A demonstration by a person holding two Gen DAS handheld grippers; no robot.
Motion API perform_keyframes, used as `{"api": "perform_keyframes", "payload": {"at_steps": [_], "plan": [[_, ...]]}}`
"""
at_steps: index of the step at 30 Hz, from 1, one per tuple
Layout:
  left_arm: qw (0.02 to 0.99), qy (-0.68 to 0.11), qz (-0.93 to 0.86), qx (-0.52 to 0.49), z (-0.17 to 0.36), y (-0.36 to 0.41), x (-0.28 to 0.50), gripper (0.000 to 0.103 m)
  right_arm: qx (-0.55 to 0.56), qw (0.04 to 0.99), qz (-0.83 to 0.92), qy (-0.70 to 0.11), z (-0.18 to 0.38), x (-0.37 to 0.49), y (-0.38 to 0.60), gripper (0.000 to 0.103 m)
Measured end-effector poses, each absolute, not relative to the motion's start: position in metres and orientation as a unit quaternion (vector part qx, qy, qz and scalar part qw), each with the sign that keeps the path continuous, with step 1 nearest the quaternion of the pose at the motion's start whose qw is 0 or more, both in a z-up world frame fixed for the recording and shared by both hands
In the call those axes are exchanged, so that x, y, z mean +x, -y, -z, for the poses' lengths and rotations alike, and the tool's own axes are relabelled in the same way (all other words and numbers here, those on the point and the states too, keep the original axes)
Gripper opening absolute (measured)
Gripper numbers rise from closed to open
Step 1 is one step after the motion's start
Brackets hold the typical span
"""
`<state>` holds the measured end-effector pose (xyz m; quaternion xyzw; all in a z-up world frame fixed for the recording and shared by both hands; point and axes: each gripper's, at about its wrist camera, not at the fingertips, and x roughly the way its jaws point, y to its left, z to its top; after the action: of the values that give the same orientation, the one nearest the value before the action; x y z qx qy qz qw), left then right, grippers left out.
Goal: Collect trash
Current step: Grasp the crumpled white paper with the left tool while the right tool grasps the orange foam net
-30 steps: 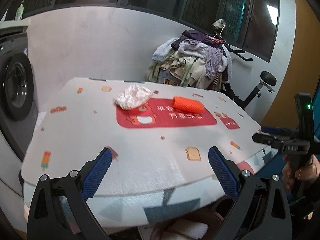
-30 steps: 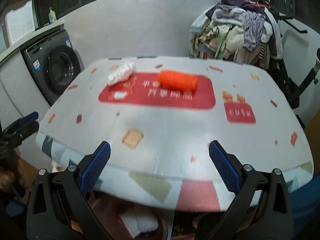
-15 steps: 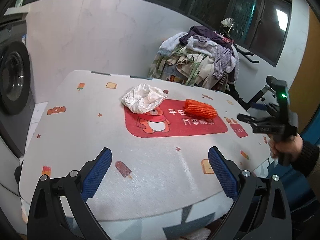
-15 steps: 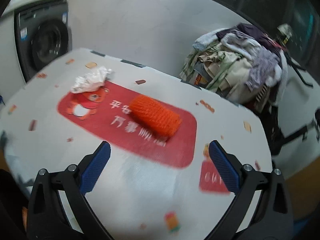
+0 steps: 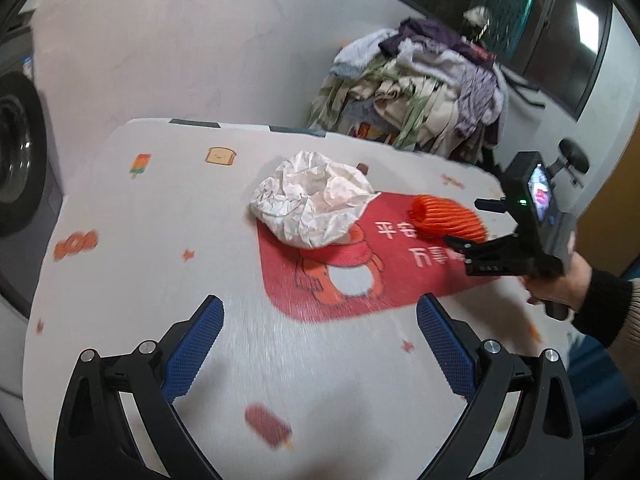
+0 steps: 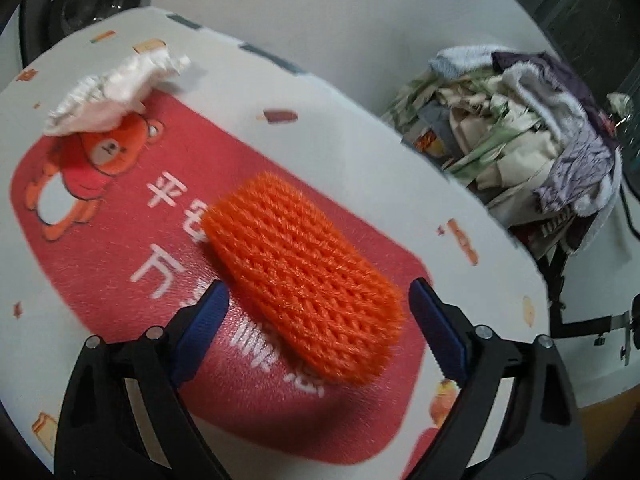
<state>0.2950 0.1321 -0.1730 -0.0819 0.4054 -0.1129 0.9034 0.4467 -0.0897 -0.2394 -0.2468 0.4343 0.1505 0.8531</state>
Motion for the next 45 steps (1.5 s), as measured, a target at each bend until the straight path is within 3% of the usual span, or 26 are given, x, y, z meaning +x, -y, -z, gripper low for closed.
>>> {"api": "perform_keyframes", "payload": {"at_steps": [2,4,6,13,15,16,17,20,21,31,45], "plan": [[0.904,-0.407,0.112,-0.072,0.177,-0.123,0.313,0.095,-0.226,0.857,-0.163,-0.433,0.241,0.446,0.096,0.063],[0.904,-0.407,0.114,-0.061,0.178,-0.110,0.329,0.095,-0.202,0.866,-0.178,-0.422,0.235,0.442,0.103,0.039],[0.905,-0.407,0.116,-0.037,0.179,-0.093,0.344,0.095,-0.171,0.880,-0.179,-0.405,0.226,0.435,0.116,0.030],[0.907,-0.410,0.068,0.067,0.198,-0.049,0.394,0.095,-0.030,0.919,-0.149,-0.364,0.208,0.410,0.168,0.024],[0.901,-0.420,0.049,0.095,0.206,-0.043,0.406,0.090,-0.001,0.921,-0.146,-0.361,0.206,0.403,0.178,0.024],[0.896,-0.429,0.044,0.107,0.211,-0.041,0.412,0.076,0.011,0.922,-0.146,-0.359,0.205,0.398,0.182,0.024],[0.891,-0.437,0.044,0.116,0.215,-0.040,0.415,0.056,0.017,0.922,-0.146,-0.358,0.205,0.393,0.185,0.024],[0.885,-0.445,0.044,0.132,0.218,-0.040,0.415,0.024,0.022,0.922,-0.154,-0.354,0.201,0.379,0.184,0.024],[0.887,-0.442,0.045,0.128,0.215,-0.040,0.412,0.020,0.021,0.923,-0.157,-0.351,0.199,0.373,0.183,0.024],[0.897,-0.428,0.102,0.022,0.159,-0.054,0.332,0.017,0.053,0.917,-0.187,-0.348,0.176,0.306,0.171,0.024],[0.896,-0.398,0.195,-0.018,0.119,-0.027,0.173,0.017,0.055,0.917,-0.195,-0.344,0.159,0.194,0.167,0.024]]}}
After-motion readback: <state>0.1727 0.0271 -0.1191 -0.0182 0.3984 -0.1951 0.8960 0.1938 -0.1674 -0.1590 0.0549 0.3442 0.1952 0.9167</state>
